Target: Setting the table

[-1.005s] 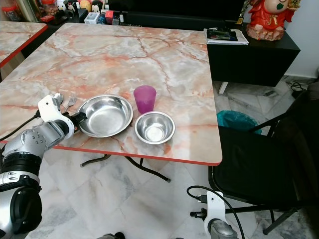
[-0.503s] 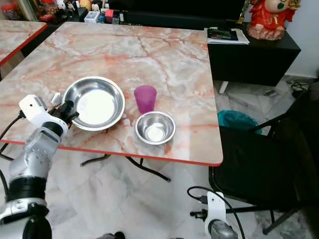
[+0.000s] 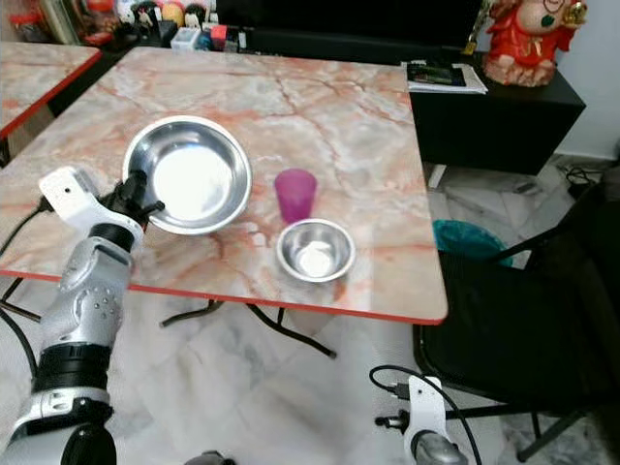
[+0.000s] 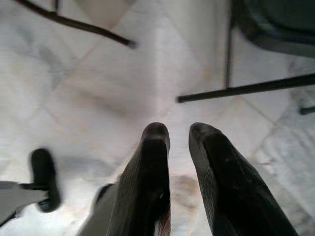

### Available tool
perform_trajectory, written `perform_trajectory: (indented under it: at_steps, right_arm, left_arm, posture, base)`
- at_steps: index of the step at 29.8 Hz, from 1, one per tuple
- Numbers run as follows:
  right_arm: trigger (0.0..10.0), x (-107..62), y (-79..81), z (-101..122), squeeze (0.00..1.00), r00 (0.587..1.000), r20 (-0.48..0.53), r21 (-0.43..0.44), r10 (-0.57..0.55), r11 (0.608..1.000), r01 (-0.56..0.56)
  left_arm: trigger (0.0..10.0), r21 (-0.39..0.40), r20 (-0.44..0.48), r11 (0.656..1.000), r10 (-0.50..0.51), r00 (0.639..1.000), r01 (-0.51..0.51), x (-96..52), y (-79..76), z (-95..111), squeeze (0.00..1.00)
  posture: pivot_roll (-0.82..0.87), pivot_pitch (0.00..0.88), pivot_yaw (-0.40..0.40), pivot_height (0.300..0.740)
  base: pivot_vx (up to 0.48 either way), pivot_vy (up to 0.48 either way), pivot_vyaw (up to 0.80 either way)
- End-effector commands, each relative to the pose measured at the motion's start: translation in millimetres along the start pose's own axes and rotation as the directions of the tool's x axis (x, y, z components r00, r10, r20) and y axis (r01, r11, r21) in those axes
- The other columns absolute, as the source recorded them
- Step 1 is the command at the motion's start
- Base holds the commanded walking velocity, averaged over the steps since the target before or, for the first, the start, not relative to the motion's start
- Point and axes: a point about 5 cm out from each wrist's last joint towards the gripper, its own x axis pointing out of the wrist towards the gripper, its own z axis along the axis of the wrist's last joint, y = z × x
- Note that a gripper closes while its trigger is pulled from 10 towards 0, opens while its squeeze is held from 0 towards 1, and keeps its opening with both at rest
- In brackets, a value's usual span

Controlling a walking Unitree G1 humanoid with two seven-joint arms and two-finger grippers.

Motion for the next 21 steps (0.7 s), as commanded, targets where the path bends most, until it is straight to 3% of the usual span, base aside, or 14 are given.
perform_trajectory:
  at_steps: [1,21]
  right_arm:
    - [10.0,-0.2,2.1,-2.8,0.00,1.000,-0.004,0.015,0.001,1.000,-0.001]
    - [10.0,-0.4,4.3,-3.7,0.00,1.000,0.012,0.032,0.009,0.999,-0.009]
  left_arm:
    - [10.0,0.017,0.045,1.000,0.013,0.999,-0.014,3.0,1.1,10.0,0.00]
    - [10.0,0.064,0.097,0.997,0.041,0.994,-0.048,3.0,10.7,23.4,0.00]
  posture:
    - [0.00,0.043,-0.025,0.736]
    - [0.01,0.029,-0.016,0.736]
  base:
    - [0.000,0.480,0.00]
    - [0.000,0.480,0.00]
